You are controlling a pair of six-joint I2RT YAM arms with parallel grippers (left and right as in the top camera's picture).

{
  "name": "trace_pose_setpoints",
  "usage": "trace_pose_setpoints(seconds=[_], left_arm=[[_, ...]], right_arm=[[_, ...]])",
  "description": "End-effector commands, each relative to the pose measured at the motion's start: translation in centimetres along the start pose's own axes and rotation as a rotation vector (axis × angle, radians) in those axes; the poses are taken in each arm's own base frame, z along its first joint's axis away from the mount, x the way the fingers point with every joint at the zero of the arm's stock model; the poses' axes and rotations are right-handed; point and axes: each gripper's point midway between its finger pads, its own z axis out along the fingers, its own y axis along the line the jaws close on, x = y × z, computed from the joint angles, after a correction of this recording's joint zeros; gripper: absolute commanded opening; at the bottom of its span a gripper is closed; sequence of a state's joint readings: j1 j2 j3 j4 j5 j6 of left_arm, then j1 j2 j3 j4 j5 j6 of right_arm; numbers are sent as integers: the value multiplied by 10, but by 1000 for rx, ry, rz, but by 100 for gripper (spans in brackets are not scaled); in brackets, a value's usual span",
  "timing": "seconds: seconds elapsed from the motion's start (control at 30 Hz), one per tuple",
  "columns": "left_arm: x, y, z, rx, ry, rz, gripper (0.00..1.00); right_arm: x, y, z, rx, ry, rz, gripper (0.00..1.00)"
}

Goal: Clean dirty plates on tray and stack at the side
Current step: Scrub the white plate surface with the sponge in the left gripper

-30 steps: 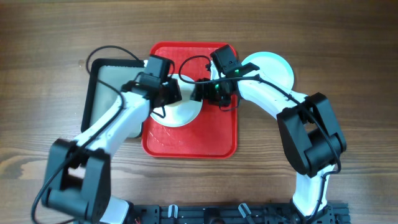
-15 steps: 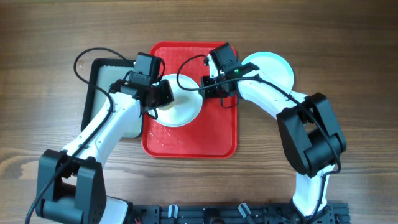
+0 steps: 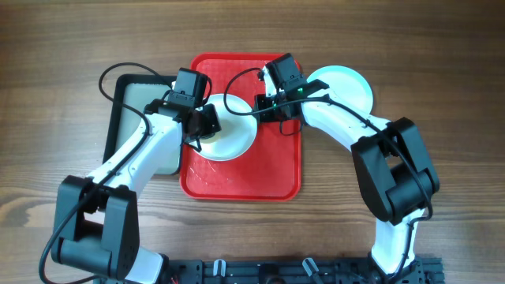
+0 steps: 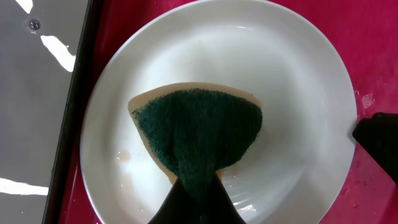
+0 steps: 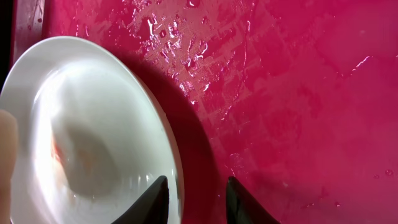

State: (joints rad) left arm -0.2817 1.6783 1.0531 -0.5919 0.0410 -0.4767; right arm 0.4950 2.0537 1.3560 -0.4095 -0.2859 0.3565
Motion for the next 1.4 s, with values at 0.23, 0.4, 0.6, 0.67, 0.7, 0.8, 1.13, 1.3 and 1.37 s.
trace_pose_setpoints(seconds=[0.23, 0.4, 0.6, 0.67, 0.7, 0.8, 1.13, 1.3, 1.37], left_arm=[[4, 7, 5, -28, 14, -5, 4], [9, 10, 6, -35, 25, -5, 4], [12, 12, 10, -36, 27, -5, 4], [10, 11, 10, -32, 20, -5, 4], [10, 11, 10, -31, 18, -5, 4], [10, 11, 10, -31, 19, -5, 4], [11, 18, 15, -56, 3, -1, 4], [14, 18, 19, -46, 1, -1, 4], [13, 17, 19, -43, -4, -1, 4]], right_arm=[[20, 0, 23, 23, 53, -33, 17], [18, 0, 23, 26, 46, -34, 4], [18, -12, 21, 85, 40, -20, 4], [18, -13, 21, 89, 41, 3, 4], [19, -14, 21, 92, 44, 6, 4], [19, -17, 19, 95, 49, 13, 4], [25, -18, 14, 110, 72, 16, 4], [16, -26, 4, 173, 33, 9, 4], [17, -26, 3, 174, 33, 9, 4]])
